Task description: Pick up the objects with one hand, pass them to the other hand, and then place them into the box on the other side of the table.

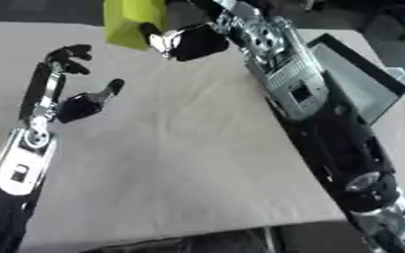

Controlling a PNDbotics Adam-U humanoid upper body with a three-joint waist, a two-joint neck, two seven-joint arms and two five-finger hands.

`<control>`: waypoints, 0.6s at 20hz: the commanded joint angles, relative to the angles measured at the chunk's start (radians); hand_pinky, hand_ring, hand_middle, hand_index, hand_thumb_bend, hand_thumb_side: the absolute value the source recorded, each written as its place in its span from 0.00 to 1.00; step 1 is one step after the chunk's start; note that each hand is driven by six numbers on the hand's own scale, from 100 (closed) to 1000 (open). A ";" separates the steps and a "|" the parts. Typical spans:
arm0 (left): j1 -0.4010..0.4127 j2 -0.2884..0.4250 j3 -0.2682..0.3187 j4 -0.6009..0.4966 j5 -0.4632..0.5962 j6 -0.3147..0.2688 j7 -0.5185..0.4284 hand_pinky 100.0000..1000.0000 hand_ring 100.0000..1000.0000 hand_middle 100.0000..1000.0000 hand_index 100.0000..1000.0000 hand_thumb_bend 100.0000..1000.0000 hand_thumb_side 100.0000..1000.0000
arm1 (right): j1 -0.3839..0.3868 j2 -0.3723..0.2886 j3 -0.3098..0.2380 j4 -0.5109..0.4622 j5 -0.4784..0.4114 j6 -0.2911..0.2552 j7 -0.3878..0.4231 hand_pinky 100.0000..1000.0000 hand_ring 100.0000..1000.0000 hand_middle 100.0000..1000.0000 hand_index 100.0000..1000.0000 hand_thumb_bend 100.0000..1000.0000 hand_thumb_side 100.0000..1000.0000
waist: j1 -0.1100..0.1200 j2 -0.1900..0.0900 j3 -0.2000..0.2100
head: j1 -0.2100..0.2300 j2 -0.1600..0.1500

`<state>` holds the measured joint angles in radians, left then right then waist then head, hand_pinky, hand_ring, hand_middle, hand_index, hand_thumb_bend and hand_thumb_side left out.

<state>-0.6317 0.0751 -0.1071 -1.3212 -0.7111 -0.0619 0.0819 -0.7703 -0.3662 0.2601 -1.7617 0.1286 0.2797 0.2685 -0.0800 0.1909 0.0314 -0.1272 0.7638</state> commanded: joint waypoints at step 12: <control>0.008 0.108 0.027 -0.081 0.068 -0.007 0.025 0.70 0.56 0.65 0.81 0.46 0.44 | 0.175 -0.206 -0.184 -0.047 -0.126 0.044 -0.121 0.99 0.79 0.54 0.62 0.00 0.00 | 0.017 -0.025 -0.015 | -0.069 -0.011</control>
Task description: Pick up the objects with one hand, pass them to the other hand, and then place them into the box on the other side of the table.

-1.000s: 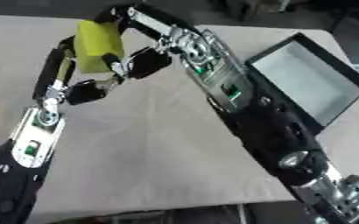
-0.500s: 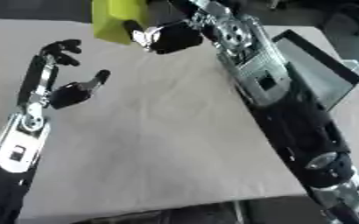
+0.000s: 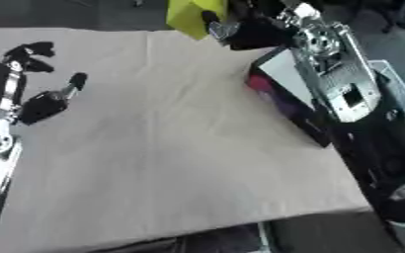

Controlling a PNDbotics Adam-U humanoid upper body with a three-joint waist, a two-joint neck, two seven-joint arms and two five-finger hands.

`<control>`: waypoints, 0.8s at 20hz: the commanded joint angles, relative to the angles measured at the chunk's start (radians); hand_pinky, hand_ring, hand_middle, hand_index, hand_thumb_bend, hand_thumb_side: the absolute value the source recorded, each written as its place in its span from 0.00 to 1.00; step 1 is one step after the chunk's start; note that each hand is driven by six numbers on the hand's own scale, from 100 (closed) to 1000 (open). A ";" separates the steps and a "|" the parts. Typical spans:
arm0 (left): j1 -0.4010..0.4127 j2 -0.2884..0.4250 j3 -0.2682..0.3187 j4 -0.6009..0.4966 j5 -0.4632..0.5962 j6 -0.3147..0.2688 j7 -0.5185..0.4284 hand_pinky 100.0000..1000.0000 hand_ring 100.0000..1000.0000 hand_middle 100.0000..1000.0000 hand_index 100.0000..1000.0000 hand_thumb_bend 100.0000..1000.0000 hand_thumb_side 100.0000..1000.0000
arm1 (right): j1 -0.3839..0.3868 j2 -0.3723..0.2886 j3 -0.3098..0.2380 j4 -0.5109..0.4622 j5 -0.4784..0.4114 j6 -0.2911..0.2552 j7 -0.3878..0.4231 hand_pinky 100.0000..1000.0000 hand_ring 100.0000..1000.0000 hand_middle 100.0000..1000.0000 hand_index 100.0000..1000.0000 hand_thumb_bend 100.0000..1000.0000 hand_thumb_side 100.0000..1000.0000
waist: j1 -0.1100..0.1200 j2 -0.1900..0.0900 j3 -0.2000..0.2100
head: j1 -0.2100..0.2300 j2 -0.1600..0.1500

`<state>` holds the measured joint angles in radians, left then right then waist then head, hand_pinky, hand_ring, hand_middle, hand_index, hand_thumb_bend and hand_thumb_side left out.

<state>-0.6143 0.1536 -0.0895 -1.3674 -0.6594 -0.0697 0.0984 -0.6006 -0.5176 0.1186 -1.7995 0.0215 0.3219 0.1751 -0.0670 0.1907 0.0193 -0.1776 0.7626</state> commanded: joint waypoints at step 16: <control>0.017 0.075 0.030 -0.107 0.081 0.006 0.047 0.69 0.55 0.63 0.80 0.44 0.45 | 0.176 -0.167 -0.216 0.162 0.008 0.005 -0.231 0.98 0.78 0.54 0.61 0.00 0.00 | 0.023 -0.013 -0.009 | -0.089 -0.046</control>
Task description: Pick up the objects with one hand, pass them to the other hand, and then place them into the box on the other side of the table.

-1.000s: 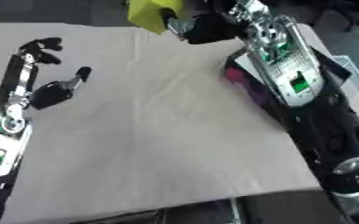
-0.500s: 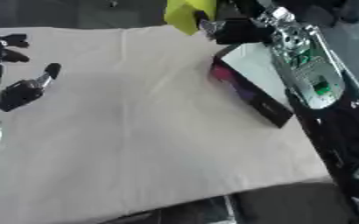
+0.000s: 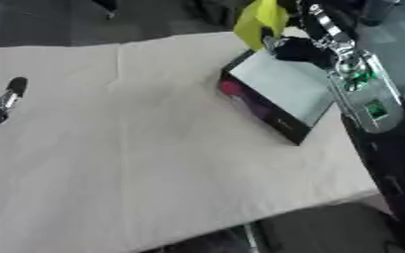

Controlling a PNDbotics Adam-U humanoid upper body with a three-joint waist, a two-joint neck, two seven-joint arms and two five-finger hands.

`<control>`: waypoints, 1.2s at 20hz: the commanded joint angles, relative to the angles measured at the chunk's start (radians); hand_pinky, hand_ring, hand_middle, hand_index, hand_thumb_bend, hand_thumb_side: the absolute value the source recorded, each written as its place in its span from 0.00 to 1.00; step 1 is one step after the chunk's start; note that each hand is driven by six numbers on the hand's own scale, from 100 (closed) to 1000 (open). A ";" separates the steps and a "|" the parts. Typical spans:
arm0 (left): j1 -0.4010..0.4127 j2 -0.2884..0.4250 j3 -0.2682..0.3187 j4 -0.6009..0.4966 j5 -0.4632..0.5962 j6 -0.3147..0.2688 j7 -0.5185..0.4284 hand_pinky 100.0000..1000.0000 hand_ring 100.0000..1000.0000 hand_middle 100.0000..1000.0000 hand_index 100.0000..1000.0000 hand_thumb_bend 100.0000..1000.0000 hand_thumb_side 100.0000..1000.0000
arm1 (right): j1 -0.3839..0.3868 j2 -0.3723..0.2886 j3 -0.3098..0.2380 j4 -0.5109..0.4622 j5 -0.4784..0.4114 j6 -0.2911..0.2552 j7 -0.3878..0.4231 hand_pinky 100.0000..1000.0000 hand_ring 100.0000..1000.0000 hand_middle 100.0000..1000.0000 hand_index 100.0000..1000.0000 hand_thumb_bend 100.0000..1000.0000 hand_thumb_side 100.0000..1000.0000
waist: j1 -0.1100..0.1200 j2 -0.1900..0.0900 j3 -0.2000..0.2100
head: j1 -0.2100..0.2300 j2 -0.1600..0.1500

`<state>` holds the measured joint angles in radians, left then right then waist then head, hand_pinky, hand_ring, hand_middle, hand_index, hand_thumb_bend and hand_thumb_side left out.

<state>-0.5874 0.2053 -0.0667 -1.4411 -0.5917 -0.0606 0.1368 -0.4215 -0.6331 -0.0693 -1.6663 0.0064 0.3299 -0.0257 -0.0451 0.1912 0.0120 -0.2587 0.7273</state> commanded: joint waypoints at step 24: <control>0.007 0.007 0.008 -0.051 0.056 -0.004 -0.009 0.69 0.55 0.62 0.79 0.41 0.48 | 0.010 -0.027 -0.048 0.318 0.294 -0.175 -0.050 1.00 1.00 1.00 1.00 0.00 0.26 | 0.009 -0.007 0.008 | 0.003 0.017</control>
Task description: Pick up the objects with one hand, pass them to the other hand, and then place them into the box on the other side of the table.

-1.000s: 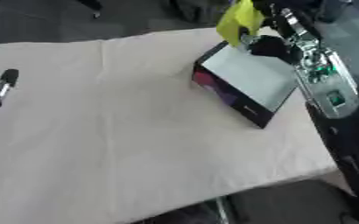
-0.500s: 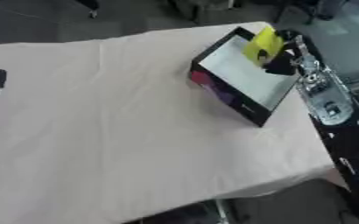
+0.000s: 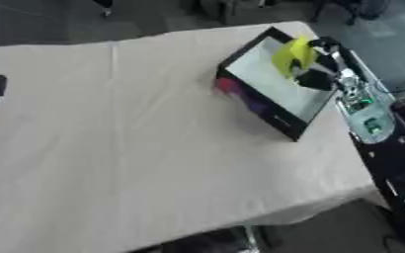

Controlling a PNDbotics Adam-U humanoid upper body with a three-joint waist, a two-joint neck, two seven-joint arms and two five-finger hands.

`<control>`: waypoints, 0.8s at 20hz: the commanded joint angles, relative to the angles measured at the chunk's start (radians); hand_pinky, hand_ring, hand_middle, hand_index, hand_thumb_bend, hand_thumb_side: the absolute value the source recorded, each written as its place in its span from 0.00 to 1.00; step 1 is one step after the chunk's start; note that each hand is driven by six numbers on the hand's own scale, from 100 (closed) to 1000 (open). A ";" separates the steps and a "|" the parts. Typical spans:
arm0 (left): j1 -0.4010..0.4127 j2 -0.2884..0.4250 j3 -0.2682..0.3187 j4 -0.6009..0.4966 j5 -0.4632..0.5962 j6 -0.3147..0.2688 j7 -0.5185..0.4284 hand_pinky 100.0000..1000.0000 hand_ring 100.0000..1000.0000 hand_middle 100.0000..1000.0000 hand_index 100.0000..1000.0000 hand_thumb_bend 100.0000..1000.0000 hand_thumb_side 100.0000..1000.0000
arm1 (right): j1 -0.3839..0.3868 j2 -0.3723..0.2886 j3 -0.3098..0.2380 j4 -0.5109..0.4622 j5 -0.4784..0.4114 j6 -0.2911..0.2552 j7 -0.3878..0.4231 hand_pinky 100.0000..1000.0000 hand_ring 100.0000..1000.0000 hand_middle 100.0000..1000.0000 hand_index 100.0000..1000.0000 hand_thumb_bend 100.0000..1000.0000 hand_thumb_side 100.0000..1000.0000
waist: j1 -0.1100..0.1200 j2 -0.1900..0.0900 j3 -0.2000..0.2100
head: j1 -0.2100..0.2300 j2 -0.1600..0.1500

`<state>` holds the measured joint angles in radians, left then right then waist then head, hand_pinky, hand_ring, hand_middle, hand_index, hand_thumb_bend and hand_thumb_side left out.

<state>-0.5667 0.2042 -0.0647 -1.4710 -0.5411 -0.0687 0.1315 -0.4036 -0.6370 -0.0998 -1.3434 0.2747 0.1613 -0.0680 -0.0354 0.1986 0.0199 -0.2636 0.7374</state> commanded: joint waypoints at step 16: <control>-0.019 0.010 0.015 -0.027 0.008 0.018 0.006 0.69 0.54 0.61 0.78 0.40 0.46 | 0.002 0.004 -0.026 -0.081 -0.206 -0.010 -0.090 1.00 1.00 1.00 1.00 0.00 0.54 | 0.003 -0.017 0.005 | 0.054 0.016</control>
<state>-0.5675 0.2030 -0.0605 -1.4731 -0.5375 -0.0531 0.1330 -0.3944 -0.6116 -0.1149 -1.3863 0.1283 0.1598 -0.1469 -0.0316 0.1985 0.0247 -0.2197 0.7534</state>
